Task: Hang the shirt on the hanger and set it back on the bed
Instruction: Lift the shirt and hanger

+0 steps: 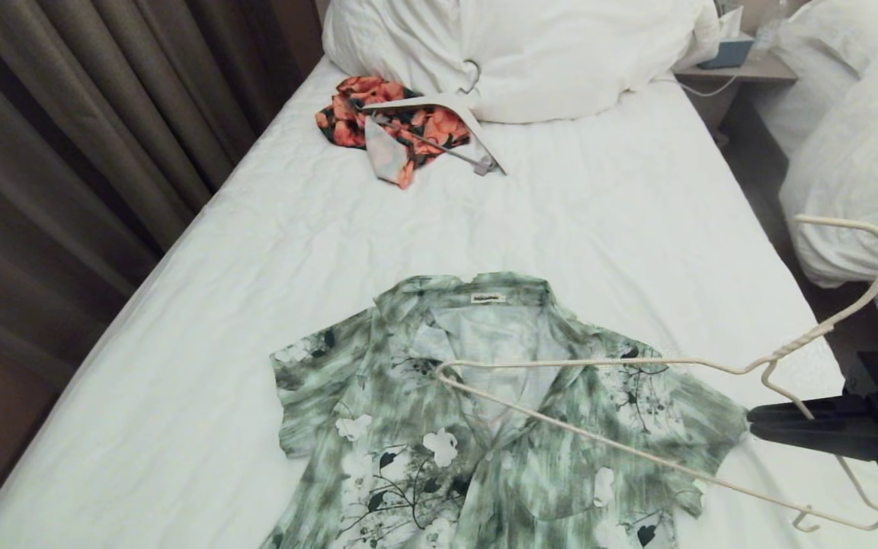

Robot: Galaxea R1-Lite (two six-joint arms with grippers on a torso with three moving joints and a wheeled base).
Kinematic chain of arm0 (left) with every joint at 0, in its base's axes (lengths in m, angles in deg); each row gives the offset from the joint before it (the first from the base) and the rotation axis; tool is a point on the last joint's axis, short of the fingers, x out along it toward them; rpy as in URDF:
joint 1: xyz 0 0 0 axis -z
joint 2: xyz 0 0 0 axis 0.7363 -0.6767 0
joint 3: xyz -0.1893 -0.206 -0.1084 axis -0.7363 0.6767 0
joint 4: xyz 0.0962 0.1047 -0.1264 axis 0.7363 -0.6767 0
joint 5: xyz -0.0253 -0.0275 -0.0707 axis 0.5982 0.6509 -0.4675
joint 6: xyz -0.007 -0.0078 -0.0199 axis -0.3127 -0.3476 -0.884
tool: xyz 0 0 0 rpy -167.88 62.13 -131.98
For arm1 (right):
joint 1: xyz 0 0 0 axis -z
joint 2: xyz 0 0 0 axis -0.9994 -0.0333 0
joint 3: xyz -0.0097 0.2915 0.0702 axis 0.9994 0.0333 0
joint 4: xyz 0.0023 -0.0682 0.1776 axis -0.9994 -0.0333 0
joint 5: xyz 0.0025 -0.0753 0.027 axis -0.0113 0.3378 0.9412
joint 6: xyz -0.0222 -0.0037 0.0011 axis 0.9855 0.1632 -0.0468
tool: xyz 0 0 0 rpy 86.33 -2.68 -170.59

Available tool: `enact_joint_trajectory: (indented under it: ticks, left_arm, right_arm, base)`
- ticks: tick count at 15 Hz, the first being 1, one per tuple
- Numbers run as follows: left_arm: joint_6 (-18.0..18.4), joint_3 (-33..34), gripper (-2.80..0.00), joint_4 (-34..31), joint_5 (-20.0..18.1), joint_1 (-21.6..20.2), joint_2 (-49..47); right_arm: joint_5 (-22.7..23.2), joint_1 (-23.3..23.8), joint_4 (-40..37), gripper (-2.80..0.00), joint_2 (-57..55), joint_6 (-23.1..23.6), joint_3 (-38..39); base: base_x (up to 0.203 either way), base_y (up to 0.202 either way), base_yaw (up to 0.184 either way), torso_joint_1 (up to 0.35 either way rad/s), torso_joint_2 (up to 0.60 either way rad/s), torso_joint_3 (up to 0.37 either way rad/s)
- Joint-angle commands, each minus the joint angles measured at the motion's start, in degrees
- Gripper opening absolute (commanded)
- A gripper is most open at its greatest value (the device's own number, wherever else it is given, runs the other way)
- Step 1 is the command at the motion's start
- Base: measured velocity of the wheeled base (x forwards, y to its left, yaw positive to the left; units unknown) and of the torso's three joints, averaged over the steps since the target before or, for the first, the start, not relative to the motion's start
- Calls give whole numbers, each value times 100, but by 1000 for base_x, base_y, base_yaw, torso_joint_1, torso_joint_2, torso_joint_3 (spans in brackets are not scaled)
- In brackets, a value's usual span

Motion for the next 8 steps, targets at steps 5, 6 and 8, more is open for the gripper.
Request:
enact_joint_trajectory:
  ticks: [5, 6, 8]
  left_arm:
    - [-15, -1017, -280, -440, -845, -19, -1329]
    - [-42, -1013, -280, -274, -1027, -14, -1870]
    - [-115, -1002, -280, 423, -1443, -5, -3234]
  right_arm:
    - [313, 364, 468, -280, -174, 72, -31]
    - [315, 371, 572, -280, -258, 72, -53]
    - [316, 365, 863, -280, -481, 72, -94]
  base:
    - [0, 0, 0, 0, 0, 0]
    - [0, 0, 0, 0, 0, 0]
    - [0, 0, 0, 0, 0, 0]
